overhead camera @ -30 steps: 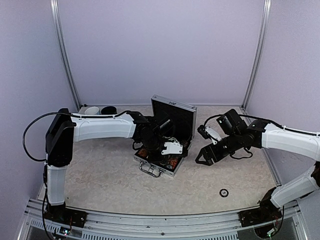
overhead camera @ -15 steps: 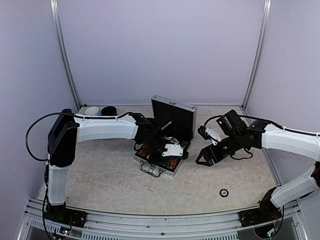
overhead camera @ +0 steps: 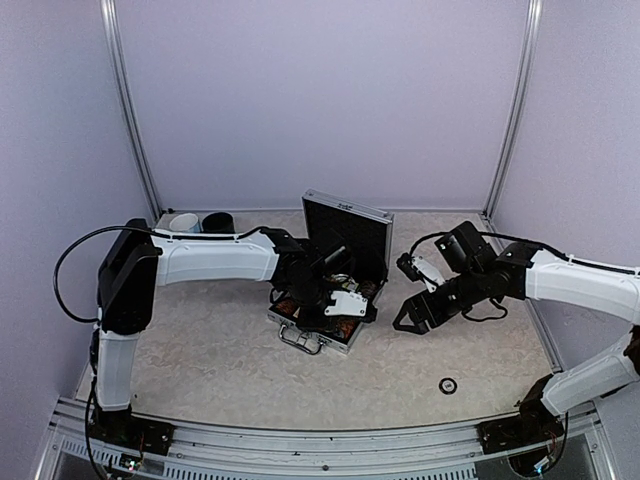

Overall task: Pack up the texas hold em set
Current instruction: Place the pile of poker chips in the slot.

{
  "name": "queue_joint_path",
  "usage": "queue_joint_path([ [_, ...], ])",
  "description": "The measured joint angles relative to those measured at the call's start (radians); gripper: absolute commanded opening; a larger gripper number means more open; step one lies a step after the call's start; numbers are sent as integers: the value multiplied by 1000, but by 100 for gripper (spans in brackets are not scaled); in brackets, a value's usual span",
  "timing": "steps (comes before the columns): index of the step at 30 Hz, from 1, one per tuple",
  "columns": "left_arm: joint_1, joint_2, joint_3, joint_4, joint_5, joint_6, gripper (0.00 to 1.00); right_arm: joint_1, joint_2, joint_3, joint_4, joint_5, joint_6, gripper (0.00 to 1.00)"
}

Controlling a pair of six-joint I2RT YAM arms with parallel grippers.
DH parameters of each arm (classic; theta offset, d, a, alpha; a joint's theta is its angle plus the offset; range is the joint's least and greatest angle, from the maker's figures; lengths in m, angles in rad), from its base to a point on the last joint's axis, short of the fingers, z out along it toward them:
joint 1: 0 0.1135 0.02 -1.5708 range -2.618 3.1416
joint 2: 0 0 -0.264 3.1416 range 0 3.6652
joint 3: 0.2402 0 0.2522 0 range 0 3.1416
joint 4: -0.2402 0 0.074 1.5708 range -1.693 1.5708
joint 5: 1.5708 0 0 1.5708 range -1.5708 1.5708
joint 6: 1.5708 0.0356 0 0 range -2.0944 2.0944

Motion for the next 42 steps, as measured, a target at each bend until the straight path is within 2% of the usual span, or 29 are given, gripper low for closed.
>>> queue_joint_path([
  [17,-29,19,12,10,-39,26,0,0,-5,-16,1,-5,0,71],
  [26,-37,19,11,13,-65,25,10,0,-6,-22,1,-6,0,71],
  [42,-42,19,5,23,-74,13,18,0,-5,-22,2,-22,3,69],
])
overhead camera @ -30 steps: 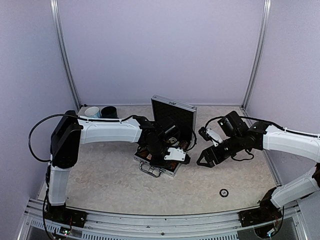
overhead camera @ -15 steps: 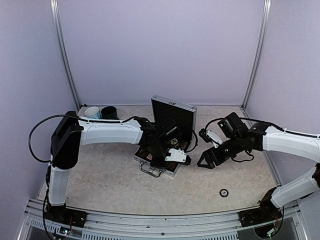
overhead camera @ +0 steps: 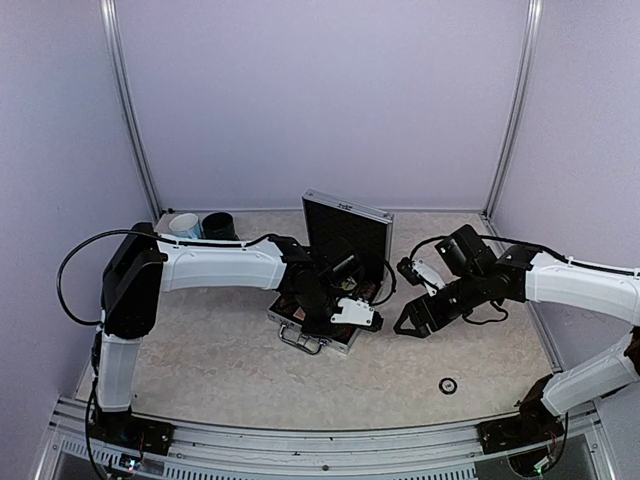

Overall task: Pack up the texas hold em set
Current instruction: Place the pile of poker chips in the slot.

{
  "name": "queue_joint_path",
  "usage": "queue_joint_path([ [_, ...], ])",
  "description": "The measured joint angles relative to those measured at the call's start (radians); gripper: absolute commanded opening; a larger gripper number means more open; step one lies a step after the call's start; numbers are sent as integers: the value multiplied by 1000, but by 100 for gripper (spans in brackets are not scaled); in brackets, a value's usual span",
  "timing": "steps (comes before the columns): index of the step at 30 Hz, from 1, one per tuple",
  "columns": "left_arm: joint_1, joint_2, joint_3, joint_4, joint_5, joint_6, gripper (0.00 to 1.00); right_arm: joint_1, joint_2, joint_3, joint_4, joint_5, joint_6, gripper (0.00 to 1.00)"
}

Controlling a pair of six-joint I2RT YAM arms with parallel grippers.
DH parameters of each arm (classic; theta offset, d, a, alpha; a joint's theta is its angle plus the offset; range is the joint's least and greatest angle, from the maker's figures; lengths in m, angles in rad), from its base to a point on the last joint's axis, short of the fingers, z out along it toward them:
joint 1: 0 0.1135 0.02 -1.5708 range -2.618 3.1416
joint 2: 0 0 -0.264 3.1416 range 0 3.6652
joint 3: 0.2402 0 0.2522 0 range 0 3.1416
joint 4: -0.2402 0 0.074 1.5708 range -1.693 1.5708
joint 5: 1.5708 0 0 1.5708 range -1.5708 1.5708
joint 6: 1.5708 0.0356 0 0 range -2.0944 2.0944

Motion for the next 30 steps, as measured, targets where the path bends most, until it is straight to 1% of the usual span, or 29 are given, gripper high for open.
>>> queue_joint_path([
  [17,-1,-2,-6,1,0,-3,21,0,0,-13,6,-3,0,69],
  [30,-1,-2,-6,1,0,-6,22,0,0,-15,13,-8,0,68],
])
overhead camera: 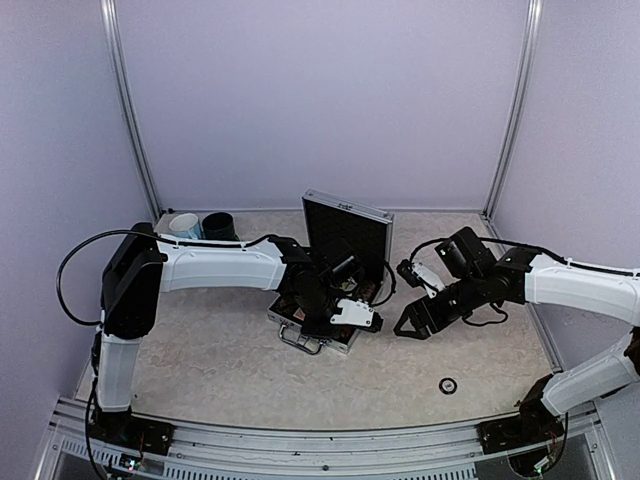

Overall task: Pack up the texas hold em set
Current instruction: Place the pile of poker chips in the slot.

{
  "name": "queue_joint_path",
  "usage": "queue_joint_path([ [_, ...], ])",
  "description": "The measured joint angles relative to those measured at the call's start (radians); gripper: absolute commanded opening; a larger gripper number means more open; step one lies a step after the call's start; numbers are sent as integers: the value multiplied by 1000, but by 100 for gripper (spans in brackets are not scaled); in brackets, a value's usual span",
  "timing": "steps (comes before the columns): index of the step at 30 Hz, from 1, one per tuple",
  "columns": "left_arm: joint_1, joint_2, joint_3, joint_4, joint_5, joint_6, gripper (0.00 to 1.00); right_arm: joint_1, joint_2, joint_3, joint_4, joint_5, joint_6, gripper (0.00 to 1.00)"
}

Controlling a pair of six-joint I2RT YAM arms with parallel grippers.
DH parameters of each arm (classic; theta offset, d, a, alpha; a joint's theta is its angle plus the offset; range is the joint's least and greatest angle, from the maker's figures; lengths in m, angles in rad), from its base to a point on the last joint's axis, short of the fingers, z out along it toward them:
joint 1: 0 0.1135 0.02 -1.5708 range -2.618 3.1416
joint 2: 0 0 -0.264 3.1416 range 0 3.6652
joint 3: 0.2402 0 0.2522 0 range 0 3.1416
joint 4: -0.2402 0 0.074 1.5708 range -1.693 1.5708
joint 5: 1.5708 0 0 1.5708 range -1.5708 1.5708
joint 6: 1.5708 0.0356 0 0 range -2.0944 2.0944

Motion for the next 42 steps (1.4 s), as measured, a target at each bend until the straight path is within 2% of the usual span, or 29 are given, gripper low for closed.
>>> queue_joint_path([
  [42,13,-17,-2,34,-9,-20,23,0,-5,-31,9,-17,5,68],
])
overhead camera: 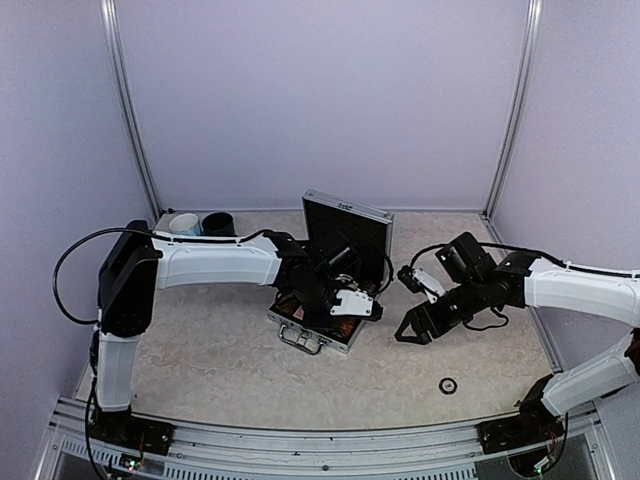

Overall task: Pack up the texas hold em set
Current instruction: Place the pile of poker chips in the slot.

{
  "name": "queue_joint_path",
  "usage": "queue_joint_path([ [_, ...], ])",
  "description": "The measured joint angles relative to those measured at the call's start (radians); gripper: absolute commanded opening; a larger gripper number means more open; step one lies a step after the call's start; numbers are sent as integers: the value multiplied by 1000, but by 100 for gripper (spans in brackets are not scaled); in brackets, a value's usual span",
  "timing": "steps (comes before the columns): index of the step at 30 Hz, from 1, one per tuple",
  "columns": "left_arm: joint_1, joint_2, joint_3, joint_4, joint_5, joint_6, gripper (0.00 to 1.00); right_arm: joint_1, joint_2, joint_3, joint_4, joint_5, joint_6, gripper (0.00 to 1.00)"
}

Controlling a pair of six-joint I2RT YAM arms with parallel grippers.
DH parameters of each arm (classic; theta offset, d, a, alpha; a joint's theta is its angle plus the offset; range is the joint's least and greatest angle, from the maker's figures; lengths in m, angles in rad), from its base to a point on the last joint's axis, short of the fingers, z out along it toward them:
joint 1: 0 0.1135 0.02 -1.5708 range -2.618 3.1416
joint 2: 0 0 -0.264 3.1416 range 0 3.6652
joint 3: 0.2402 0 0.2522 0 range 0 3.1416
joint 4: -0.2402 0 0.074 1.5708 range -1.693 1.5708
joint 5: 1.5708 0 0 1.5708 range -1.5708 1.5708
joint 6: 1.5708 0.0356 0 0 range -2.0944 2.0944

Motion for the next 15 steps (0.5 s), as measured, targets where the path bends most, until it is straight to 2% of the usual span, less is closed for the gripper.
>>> queue_joint_path([
  [15,5,-15,0,12,-9,-3,23,0,-10,-6,0,5,3,67],
])
